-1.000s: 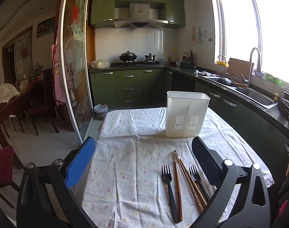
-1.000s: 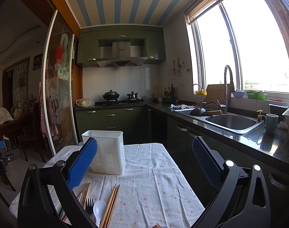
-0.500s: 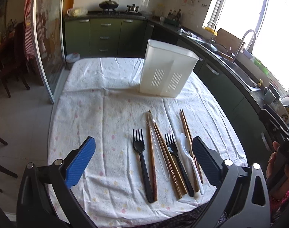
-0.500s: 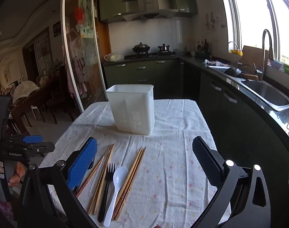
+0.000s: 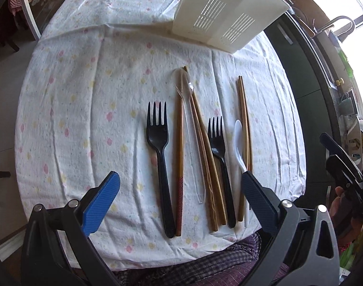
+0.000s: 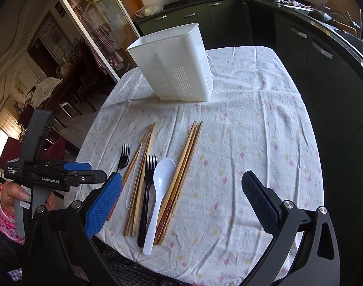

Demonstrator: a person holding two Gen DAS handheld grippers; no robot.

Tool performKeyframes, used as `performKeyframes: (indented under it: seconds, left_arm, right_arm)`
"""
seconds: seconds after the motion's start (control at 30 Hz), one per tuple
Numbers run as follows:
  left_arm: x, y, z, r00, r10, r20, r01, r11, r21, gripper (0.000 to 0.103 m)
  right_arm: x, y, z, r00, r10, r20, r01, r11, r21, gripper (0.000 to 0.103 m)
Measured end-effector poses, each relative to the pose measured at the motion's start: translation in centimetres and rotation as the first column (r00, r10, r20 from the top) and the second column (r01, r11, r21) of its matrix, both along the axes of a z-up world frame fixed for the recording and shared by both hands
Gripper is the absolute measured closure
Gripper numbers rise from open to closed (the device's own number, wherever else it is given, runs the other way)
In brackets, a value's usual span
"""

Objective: Organize utensils
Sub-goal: 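Lower the right tool onto the black plastic fork and close it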

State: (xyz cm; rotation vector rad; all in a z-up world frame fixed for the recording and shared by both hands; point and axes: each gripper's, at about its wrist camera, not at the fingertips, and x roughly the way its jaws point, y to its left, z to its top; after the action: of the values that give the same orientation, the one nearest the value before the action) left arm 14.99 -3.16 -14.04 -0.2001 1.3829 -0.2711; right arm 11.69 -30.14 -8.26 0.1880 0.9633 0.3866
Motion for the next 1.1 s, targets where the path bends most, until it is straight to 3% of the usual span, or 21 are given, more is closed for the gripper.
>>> performKeyframes:
  seconds: [0.1, 0.17, 0.23, 0.37, 0.43, 0.5, 0.6, 0.73, 0.93, 0.97, 1.1]
  left_arm:
    - [0.4, -0.4, -1.0, 1.000, 0.008, -0.023, -0.007, 0.998, 0.055, 0.007]
    - [0.7, -0.7, -1.4, 0.999, 0.015, -0.036, -0.012, 0.996, 0.086, 0.013]
    - [1.0, -0.9, -1.7, 0.999, 0.017, -0.046, -0.012, 0.993, 0.116, 0.028]
    - [2.0, -0.8, -2.4, 0.998, 0.026, -0.062, -0.015, 0.984, 0.176, 0.039]
    - [2.4, -1.0, -2.8, 0.997, 0.025, -0.074, -0.011, 0.982, 0.190, 0.057]
    - [2.6, -1.2, -3.2, 0.996, 0.020, -0.087, -0.002, 0.979, 0.203, 0.066]
    - [2.9, -1.7, -3.4, 0.996, 0.003, -0.090, 0.018, 0.973, 0.230, 0.070]
    - [3.3, -2.6, -3.5, 0.995, -0.018, -0.098, 0.042, 0.968, 0.246, 0.088]
    - [3.4, -3.5, -3.6, 0.993, -0.034, -0.109, 0.062, 0.963, 0.264, 0.094]
    - [3.5, -3.4, -3.6, 0.993, -0.035, -0.111, 0.064, 0.961, 0.269, 0.094]
    - [3.2, -1.8, -3.6, 0.994, -0.023, -0.108, 0.053, 0.958, 0.282, 0.094]
  right_arm:
    - [0.1, -0.3, -0.1, 1.000, -0.004, -0.002, 0.004, 1.000, -0.020, 0.004]
    - [0.2, -0.4, -0.2, 1.000, -0.003, -0.004, 0.003, 1.000, -0.031, 0.004]
    - [0.2, -0.5, -0.2, 1.000, -0.002, -0.007, 0.002, 0.999, -0.038, 0.004]
    - [0.3, -0.5, -0.6, 1.000, 0.006, -0.013, -0.006, 0.999, -0.038, 0.004]
    - [0.3, -0.5, -0.7, 1.000, 0.009, -0.014, -0.010, 0.999, -0.038, 0.004]
    - [0.5, -0.5, -0.7, 1.000, 0.011, -0.016, -0.012, 0.999, -0.041, 0.004]
    - [0.8, 0.1, -0.7, 0.999, 0.023, -0.025, -0.024, 0.998, -0.059, 0.004]
    - [1.4, 1.8, -0.7, 0.993, 0.085, -0.083, -0.089, 0.995, -0.046, 0.004]
    - [2.8, 5.0, -1.3, 0.949, 0.194, -0.248, -0.190, 0.981, 0.040, 0.005]
    - [3.1, 5.8, -1.5, 0.936, 0.216, -0.278, -0.209, 0.976, 0.053, 0.006]
    - [4.3, 8.3, -3.0, 0.892, 0.243, -0.381, -0.241, 0.969, 0.056, 0.034]
